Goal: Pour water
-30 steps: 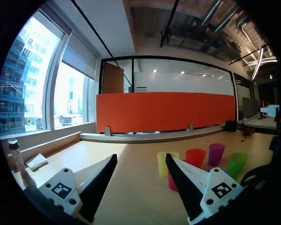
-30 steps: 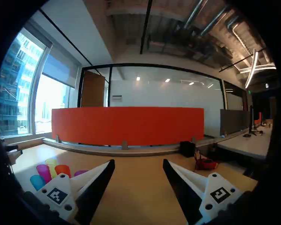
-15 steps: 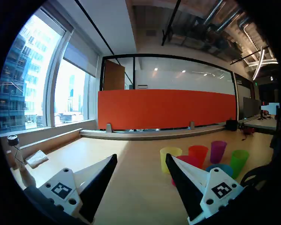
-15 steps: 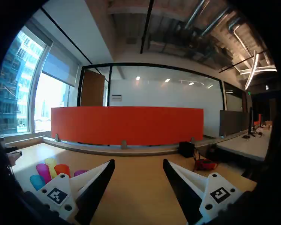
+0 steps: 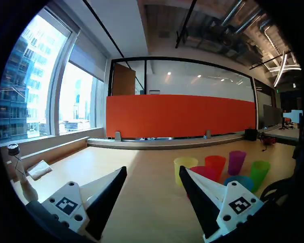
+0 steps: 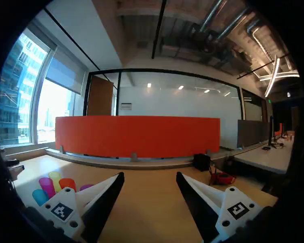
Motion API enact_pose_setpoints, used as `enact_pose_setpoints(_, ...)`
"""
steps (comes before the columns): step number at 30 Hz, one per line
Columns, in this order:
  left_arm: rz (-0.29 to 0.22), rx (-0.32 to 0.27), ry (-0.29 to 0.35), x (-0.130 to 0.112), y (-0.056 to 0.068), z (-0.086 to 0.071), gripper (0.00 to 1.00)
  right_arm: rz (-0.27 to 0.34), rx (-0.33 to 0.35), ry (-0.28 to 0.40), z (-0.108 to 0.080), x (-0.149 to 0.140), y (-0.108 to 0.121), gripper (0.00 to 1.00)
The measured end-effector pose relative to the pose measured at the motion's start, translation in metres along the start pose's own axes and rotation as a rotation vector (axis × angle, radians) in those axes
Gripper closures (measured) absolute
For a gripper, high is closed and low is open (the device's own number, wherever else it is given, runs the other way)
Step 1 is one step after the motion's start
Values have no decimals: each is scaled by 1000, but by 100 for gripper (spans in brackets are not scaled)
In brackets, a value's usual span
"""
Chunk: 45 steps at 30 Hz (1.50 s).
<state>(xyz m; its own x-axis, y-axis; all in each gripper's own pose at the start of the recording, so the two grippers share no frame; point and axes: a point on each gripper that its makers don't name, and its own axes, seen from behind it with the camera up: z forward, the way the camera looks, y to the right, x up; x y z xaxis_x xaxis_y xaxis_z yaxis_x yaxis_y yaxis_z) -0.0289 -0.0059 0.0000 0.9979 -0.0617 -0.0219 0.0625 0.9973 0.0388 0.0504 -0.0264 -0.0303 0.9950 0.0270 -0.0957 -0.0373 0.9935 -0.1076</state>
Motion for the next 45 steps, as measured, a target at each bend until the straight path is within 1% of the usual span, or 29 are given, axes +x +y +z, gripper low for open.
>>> enact_pose_setpoints(12,3,-2,0,-1,0,0,4,-8,6,6,-1,4,-2,1)
enact_pose_setpoints(24,4,-2,-1,-1,0,1,4,-48,15,22,-6,0,9,1)
enact_pose_setpoints(29,4,-2,-1,-1,0,0,4,-46,18,31,-2,-5,13,1)
enact_pose_setpoints(33,4,-2,-1,0,0,0,4,-40,21,41,0,-11,14,1)
enact_pose_setpoints(39,4,-2,-1,0,1,1,4,-56,37,51,3,-24,10,1)
enact_pose_setpoints(42,4,-2,-1,-1,1,1,4,-56,46,47,5,-34,9,1)
enact_pose_setpoints(45,4,-2,-1,0,1,1,4,-41,49,32,8,-45,9,1)
